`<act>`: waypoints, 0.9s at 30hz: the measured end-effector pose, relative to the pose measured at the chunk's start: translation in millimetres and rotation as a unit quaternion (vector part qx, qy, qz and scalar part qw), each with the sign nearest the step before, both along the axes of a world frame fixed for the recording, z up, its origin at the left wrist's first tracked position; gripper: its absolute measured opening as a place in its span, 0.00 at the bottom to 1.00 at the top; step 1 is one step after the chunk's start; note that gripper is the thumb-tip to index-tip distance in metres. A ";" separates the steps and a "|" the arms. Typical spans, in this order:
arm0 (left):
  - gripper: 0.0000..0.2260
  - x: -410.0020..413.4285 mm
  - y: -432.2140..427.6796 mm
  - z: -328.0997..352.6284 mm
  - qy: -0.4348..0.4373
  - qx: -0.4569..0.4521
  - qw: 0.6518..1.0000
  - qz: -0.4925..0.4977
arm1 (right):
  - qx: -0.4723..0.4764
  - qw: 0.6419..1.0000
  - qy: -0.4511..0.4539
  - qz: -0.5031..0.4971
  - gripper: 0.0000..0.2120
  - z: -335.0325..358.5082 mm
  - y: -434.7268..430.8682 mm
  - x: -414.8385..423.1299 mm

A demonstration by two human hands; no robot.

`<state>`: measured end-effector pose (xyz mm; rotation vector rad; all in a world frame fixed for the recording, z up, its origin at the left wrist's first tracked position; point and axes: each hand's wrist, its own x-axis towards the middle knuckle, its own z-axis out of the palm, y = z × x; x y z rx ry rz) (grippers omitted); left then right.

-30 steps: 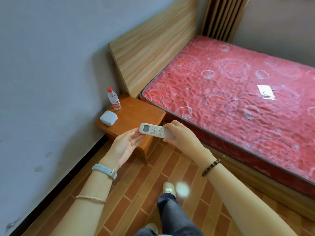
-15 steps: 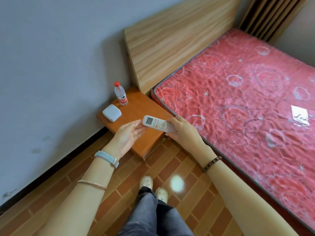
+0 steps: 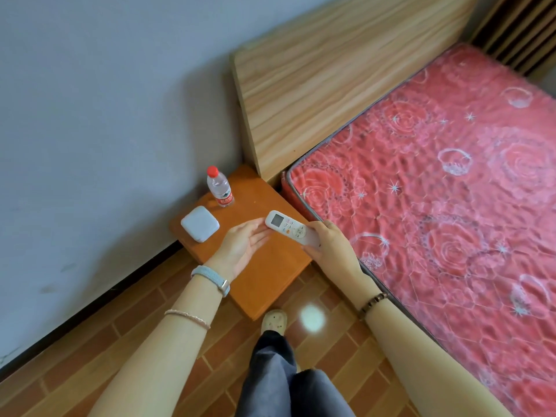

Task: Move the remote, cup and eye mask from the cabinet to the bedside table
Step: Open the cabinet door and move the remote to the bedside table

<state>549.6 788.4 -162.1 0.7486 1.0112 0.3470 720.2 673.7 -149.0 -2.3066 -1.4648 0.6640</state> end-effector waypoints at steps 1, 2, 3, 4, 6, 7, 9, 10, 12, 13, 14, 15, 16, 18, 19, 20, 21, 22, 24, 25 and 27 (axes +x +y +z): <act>0.15 5.7 11.6 -6.8 0.001 -0.004 1.000 0.007 | 0.004 1.000 0.005 -0.010 0.22 -7.8 11.7 3.1; 0.15 11.3 23.2 -13.8 0.003 -0.009 1.000 0.011 | 0.007 1.000 0.010 -0.018 0.22 -16.3 23.1 6.7; 0.15 16.1 33.8 -21.3 0.005 -0.014 1.000 0.017 | 0.009 1.000 0.015 -0.025 0.22 -24.6 34.0 9.9; 0.15 20.9 42.8 -29.2 0.006 -0.019 0.999 0.026 | 0.008 0.999 0.022 -0.032 0.22 -33.4 44.4 12.7; 0.16 30.6 56.7 -46.5 0.009 -0.025 0.999 0.042 | 0.006 0.998 0.032 -0.052 0.22 -52.0 63.1 18.7; 0.17 35.4 61.9 -56.3 0.013 -0.029 0.998 0.046 | 0.005 0.997 0.036 -0.067 0.22 -63.3 71.7 21.6; 0.18 43.0 68.2 -73.6 0.016 -0.038 0.997 0.063 | 0.006 0.996 0.041 -0.083 0.21 -82.2 85.2 25.6; 0.18 48.0 72.1 -86.0 0.016 -0.043 0.996 0.079 | 0.003 0.996 0.041 -0.082 0.21 -95.4 93.0 29.4; 0.18 56.0 77.9 -111.8 0.020 -0.054 0.993 0.106 | -0.012 0.996 0.044 -0.080 0.20 -122.5 106.4 36.7; 0.17 59.5 79.3 -124.5 0.024 -0.061 0.991 0.116 | -0.021 0.996 0.047 -0.077 0.20 -136.5 112.2 39.0; 0.17 62.7 79.7 -138.5 0.027 -0.070 0.989 0.125 | -0.027 0.996 0.051 -0.074 0.21 -151.6 117.9 40.3; 0.17 65.9 79.0 -153.4 0.032 -0.079 0.987 0.138 | -0.032 0.995 0.054 -0.071 0.20 -166.0 123.1 40.6; 0.17 69.4 78.3 -168.0 0.033 -0.087 0.984 0.151 | -0.036 0.995 0.058 -0.070 0.20 -180.9 128.5 40.2; 0.17 75.3 75.7 -196.5 0.047 -0.087 0.982 0.159 | -0.045 0.994 0.068 -0.067 0.20 -209.7 139.2 37.7; 0.16 77.7 74.4 -209.8 0.058 -0.079 0.983 0.157 | -0.047 0.994 0.073 -0.068 0.19 -222.5 144.4 35.4; 0.16 80.0 73.1 -222.8 0.069 -0.068 0.983 0.154 | -0.047 0.993 0.078 -0.072 0.18 -234.8 148.9 32.8; 0.17 81.2 72.0 -234.1 0.082 -0.055 0.983 0.152 | -0.047 0.992 0.082 -0.080 0.17 -245.4 152.7 30.2; 0.17 82.5 70.7 -243.9 0.093 -0.045 0.983 0.151 | -0.047 0.991 0.086 -0.088 0.16 -255.7 155.6 27.9; 0.17 82.9 68.0 -259.7 0.108 -0.037 0.981 0.155 | -0.050 0.990 0.091 -0.096 0.15 -273.5 157.6 23.5; 0.17 83.2 66.8 -265.5 0.114 -0.034 0.980 0.159 | -0.052 0.990 0.093 -0.092 0.15 -280.1 158.2 22.3; 0.18 83.8 66.8 -272.6 0.122 -0.033 0.978 0.167 | -0.057 0.990 0.093 -0.086 0.16 -291.6 160.2 20.9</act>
